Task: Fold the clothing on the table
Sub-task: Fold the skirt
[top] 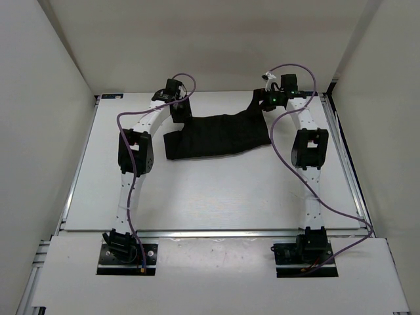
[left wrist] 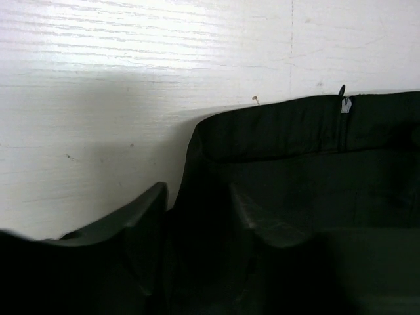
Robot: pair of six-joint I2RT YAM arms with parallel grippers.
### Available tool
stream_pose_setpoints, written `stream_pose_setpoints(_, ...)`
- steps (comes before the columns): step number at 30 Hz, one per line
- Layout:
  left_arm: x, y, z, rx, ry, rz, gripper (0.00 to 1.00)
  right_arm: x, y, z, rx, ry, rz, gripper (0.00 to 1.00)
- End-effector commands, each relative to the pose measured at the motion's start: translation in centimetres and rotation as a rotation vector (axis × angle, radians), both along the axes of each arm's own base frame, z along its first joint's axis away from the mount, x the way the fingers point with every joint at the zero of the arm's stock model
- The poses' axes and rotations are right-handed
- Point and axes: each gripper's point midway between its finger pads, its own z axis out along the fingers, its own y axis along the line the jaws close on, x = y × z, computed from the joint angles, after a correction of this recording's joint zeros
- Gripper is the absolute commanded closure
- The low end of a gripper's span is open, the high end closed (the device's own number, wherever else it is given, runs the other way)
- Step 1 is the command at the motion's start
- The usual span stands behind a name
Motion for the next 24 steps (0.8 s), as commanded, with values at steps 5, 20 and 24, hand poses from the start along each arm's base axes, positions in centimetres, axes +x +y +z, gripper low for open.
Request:
stream_pose_setpoints(5, 0.6, -0.4, 3.2, -0.024, -0.064, -0.023, 0.63, 0.1, 1.1, 0.5, 0.005, -0.021, 0.029, 0.07)
stream_pose_setpoints(20, 0.1, -0.5, 2.5, -0.041, -0.042, -0.022, 0.68, -0.1, 2.0, 0.4, -0.005, -0.025, 0.045, 0.18)
stream_pose_setpoints(24, 0.1, -0.4, 2.3, -0.043, -0.04, -0.027, 0.68, -0.1, 2.2, 0.3, -0.011, -0.022, 0.04, 0.24)
